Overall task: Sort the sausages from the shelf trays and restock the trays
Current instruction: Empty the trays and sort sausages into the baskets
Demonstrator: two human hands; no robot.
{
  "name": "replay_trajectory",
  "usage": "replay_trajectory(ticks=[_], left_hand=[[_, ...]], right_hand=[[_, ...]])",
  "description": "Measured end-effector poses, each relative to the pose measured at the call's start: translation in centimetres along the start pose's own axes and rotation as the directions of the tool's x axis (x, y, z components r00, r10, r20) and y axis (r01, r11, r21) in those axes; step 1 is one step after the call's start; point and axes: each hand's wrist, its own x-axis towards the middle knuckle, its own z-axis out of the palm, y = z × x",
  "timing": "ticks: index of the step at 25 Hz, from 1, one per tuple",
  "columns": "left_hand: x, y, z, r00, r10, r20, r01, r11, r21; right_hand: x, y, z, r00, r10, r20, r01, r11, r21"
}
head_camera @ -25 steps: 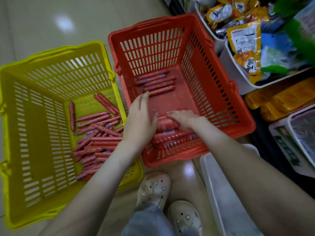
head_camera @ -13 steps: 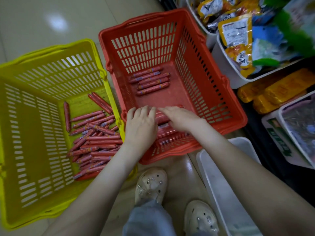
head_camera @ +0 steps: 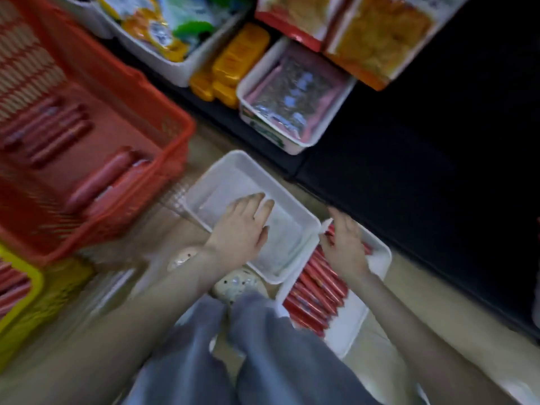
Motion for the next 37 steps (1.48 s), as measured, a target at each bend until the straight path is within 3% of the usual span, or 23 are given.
replay_trajectory(ticks=[2,4,7,12,16,21,24,27,29,31,34,37], left_hand=[[1.5,1.9,2.5,0.986,0.137,0.090,-0.146,0.984,0.099],[2.8,2.9,5.0,0.920,0.279,0.276,-0.338,0.921,0.195],[3.8,3.3,7.8,0.829,0.341,0.444,-0.468,0.858,0.214],[2.9,1.7,10.7,0.905,0.333,0.265,-0.390,0.898,0.202],[3.3,2.1,10.3,0.907,0.352,0.231,-0.400,0.892,0.211],[4.7,1.8,5.3,0.971,0.232,0.057,-0.236,0.968,0.090],[5.0,1.9,-0.5,0.992,-0.047,0.116,0.073,0.969,-0.235],[5.2,2.9,-6.1,0.938,-0.254,0.235,0.341,0.794,-0.503],[5.1,4.2,-10.2,0.907,-0.302,0.292,0.414,0.523,-0.745],[4.1,6.2,-14.8,0.878,-0.287,0.382,0.458,0.275,-0.845],[1.7,9.7,-20.7,0.897,-0.136,0.420,0.429,0.043,-0.902],[-1.7,12.5,-24.7,0.945,-0.076,0.318,0.317,-0.025,-0.948]], right_hand=[[-1.9,5.6,2.0,0.982,0.177,0.067,-0.169,0.979,-0.111],[-2.8,8.9,4.5,0.952,0.262,0.160,-0.223,0.948,-0.226],[-3.4,11.2,9.0,0.926,0.166,0.340,-0.019,0.918,-0.395],[-3.2,11.9,12.9,0.900,0.212,0.380,-0.021,0.894,-0.448],[-2.8,12.9,12.5,0.915,0.195,0.353,-0.043,0.918,-0.395],[-3.6,12.3,10.6,0.886,0.309,0.345,-0.275,0.950,-0.146],[-2.7,9.9,6.5,0.849,0.418,0.322,-0.489,0.853,0.182],[-1.6,6.0,-0.5,0.863,0.384,0.328,-0.504,0.606,0.616],[-1.2,3.0,-5.6,0.903,0.286,0.321,-0.413,0.374,0.830],[-1.6,-0.8,-11.4,0.941,0.171,0.292,-0.320,0.165,0.933],[-3.5,-7.2,-19.1,0.987,-0.038,0.155,-0.154,0.017,0.988],[-6.4,-12.9,-23.3,0.965,-0.246,0.095,-0.102,-0.016,0.995]])
